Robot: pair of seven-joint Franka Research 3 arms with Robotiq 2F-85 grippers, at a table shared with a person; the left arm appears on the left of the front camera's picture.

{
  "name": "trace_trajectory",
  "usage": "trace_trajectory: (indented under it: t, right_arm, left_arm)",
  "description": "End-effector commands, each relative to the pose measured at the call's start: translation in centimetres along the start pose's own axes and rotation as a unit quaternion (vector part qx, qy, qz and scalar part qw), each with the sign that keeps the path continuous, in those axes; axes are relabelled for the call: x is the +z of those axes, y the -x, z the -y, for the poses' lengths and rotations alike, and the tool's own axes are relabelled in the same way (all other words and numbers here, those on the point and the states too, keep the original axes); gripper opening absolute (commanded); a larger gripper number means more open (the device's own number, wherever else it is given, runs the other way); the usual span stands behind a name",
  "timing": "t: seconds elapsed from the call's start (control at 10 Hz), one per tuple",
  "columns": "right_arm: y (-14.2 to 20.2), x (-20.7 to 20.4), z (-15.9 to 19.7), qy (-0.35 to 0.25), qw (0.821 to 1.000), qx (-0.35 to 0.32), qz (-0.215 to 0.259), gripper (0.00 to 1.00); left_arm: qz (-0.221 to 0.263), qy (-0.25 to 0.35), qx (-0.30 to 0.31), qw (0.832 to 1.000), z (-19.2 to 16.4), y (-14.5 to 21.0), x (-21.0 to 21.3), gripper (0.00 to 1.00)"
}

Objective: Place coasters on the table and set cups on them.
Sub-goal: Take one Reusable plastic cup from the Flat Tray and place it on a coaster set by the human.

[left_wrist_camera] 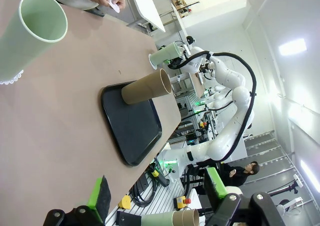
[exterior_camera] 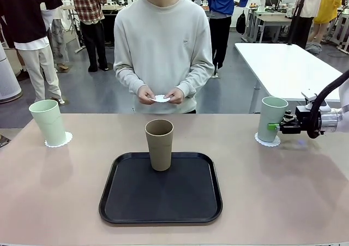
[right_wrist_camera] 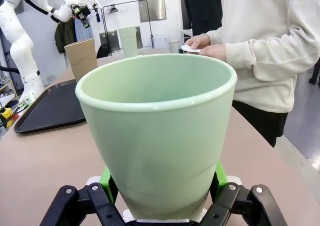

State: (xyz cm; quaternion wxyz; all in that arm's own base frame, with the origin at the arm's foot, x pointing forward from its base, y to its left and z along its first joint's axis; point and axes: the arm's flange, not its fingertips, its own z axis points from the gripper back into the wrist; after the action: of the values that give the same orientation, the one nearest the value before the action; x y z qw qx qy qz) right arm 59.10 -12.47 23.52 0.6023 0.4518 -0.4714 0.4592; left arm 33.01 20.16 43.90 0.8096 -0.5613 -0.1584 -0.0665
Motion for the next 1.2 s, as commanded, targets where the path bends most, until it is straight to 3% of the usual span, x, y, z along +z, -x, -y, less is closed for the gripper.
trace_trajectory:
  t: [0.0,0.2,0.4,1.1]
  right_arm:
    - [0.0,0.1,0.2,0.002,1.0,0.011,-0.007,0.85]
    - [0.2,0.3,0.2,0.0,1.0,0.008,-0.007,0.85]
    - [0.1,0.5,0.1,-0.005,1.0,0.0,-0.013,1.0]
    - [-0.5,2.9,-0.6,0.003,0.999,-0.011,-0.047,1.0]
  left_arm:
    - [0.005,0.003,0.0,1.0,0.2,-0.1,0.1,1.0]
    - [0.005,0.003,0.0,1.0,0.2,-0.1,0.1,1.0]
    - [0.005,0.003,0.0,1.0,0.2,-0.1,0.1,1.0]
    - [0.005,0.003,0.0,1.0,0.2,-0.1,0.1,1.0]
